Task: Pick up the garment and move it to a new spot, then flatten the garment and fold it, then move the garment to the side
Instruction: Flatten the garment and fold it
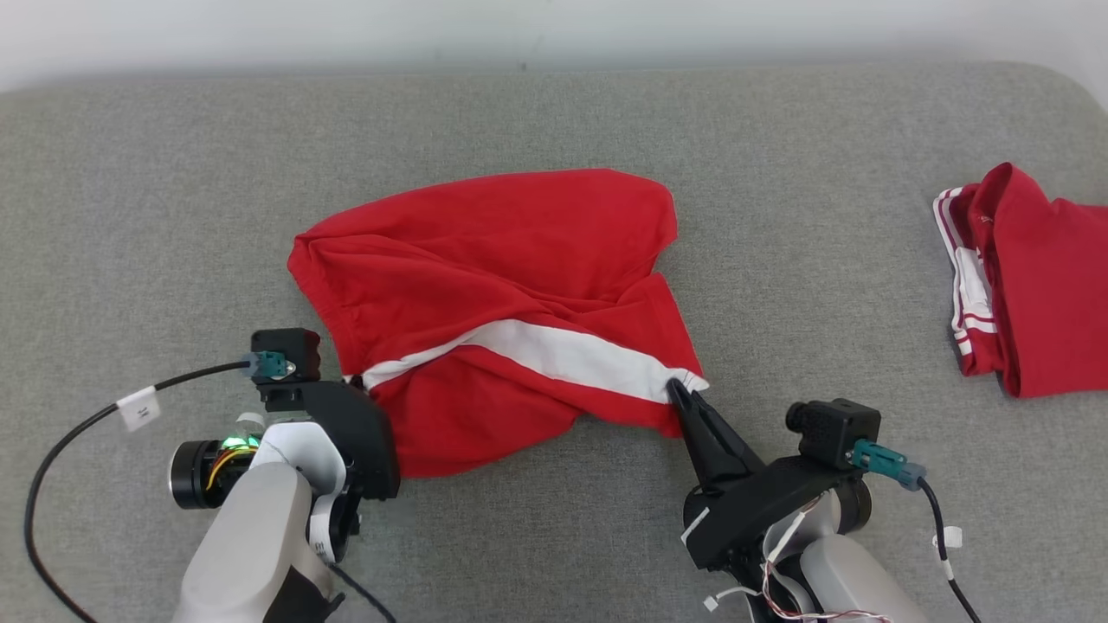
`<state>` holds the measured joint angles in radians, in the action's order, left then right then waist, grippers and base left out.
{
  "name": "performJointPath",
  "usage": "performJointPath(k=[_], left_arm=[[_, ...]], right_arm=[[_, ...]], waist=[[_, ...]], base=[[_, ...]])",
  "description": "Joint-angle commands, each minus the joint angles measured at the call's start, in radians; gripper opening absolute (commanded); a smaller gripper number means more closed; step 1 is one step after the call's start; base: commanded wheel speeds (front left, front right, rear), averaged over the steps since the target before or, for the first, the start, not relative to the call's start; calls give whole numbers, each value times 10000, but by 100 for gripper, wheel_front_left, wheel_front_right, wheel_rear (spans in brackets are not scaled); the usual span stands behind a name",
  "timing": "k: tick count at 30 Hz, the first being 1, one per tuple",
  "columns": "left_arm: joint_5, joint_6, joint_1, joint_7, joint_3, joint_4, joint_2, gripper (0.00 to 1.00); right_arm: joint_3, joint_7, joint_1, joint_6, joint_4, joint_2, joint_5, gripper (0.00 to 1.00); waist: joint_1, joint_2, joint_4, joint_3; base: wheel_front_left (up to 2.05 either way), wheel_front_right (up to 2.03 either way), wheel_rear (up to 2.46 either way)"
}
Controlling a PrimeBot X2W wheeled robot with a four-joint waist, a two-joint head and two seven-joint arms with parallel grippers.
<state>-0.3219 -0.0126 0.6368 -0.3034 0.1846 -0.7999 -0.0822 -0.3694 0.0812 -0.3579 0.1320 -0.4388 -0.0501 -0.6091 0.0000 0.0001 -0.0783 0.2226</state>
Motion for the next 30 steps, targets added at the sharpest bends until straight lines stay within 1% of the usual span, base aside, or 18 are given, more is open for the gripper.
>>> performJointPath(k=[1, 2, 5, 8, 10, 13, 15, 17, 18, 20, 23, 24, 25, 27, 28, 30], left_arm=[[-239, -42, 30, 193, -90, 48, 88, 0], [-239, -42, 30, 193, -90, 48, 88, 0], [-751, -159, 354, 892, -441, 517, 164, 0], [-1553, -370, 687, 1373, -830, 947, 257, 0], [-2115, -473, 1055, 1596, -1014, 1245, 290, 0], [-3264, -548, 1820, 1570, -1269, 1601, 311, 0], [-3850, -380, 2437, 1389, -1222, 1743, 320, 0], [-4108, -318, 3097, 1071, -1151, 1950, 318, 0], [-4348, -204, 3414, 874, -1233, 2020, 312, 0], [-4432, -30, 4145, 535, -1212, 2228, 301, 0], [-4834, 559, 5272, 235, -1583, 2651, 288, 0], [-5041, 679, 5625, 151, -1625, 2798, 297, 0], [-5060, 900, 5984, 147, -1641, 2945, 309, 0], [-5021, 1131, 6724, 266, -1649, 3219, 308, 0], [-5136, 1252, 7438, 655, -1793, 3437, 286, 0], [-5315, 1310, 8049, 1149, -1953, 3538, 294, 0]], right_arm=[[-8, 87, -49, -24, 142, -4, -9, 0], [-8, 87, -49, -24, 142, -4, -9, 0], [99, 178, -343, -22, 567, -6, -212, 0], [210, -30, -901, -24, 966, -12, -125, 0], [242, -308, -1530, -22, 1219, -140, 47, 0], [399, -856, -2712, -22, 1498, -245, -84, 0], [519, -1261, -3683, -24, 1472, -395, -140, 0], [698, -1573, -4743, -24, 1349, -406, -328, 0], [825, -1714, -5287, -24, 1206, -393, -468, 0], [1025, -1876, -6384, -22, 798, -488, -476, 0], [1074, -2024, -8024, -22, 169, -668, -36, 0], [1071, -2002, -8545, -22, -18, -688, 103, 0], [1132, -1955, -9058, -22, -210, -679, 203, 0], [1264, -1731, -9994, -24, -589, -784, 544, 0], [1559, -1363, -10800, -24, -972, -764, 784, 0], [1805, -924, -11568, -22, -1263, -746, 1066, 0]], waist=[[0, -1, -3, -35], [0, -1, -3, -35], [0, -1, -3, -79], [0, -1, -63, -59], [0, -1, -113, 21], [0, -1, -236, 299], [0, -1, -336, 584], [0, -1, -487, 985], [0, -1, -574, 1217], [0, -1, -669, 1687], [0, -1, -791, 2495], [0, -1, -824, 2764], [0, -1, -845, 3039], [0, -1, -868, 3563], [0, -1, -879, 4000], [0, -1, -902, 4333]], base=[[0, 0, 0], [0, 0, 0], [0, 0, 0], [0, 0, 0], [0, 0, 0], [0, 0, 0], [0, 0, 0], [0, 0, 0], [0, 0, 0], [0, 0, 0], [0, 0, 0], [0, 0, 0], [0, 0, 0], [0, 0, 0], [0, 0, 0], [0, 0, 0]])
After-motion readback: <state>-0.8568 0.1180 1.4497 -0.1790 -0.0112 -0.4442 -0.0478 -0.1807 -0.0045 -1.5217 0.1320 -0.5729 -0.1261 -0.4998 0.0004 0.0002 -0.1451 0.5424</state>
